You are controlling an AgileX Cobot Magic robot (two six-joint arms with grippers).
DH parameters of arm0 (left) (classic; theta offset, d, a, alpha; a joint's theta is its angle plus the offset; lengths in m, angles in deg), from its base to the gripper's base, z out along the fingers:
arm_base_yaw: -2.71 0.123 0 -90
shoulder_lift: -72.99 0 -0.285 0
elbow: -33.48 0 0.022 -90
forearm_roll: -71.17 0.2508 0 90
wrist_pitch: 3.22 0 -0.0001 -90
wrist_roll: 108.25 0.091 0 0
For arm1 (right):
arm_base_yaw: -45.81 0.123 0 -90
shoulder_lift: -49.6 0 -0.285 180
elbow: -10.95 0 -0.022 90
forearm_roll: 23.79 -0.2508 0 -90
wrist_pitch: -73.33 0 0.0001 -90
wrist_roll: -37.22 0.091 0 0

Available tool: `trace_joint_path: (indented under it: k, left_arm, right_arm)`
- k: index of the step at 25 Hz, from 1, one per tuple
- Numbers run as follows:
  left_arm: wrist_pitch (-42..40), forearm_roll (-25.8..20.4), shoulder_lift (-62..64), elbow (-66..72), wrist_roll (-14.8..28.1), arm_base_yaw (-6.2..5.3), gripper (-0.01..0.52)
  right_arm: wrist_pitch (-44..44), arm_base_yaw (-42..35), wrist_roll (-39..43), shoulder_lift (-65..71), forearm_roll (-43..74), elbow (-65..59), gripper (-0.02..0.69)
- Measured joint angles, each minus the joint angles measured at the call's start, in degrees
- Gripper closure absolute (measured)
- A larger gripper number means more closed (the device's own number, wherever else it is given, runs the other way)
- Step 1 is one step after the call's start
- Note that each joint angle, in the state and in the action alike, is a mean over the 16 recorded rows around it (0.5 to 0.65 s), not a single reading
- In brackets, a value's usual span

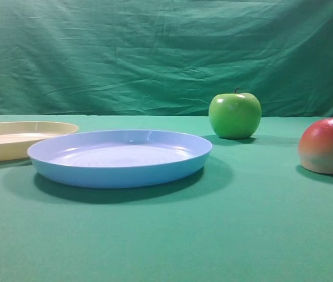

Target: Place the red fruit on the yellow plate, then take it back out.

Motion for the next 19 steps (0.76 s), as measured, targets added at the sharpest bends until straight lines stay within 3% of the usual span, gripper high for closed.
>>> trace_joint_path:
  k: [19]
  left_arm:
    - [0.0,0.0,0.0,0.0,0.0,0.00,0.514]
  right_arm:
    - [-0.3,0.0,0.0,0.0,0.0,0.0,0.665]
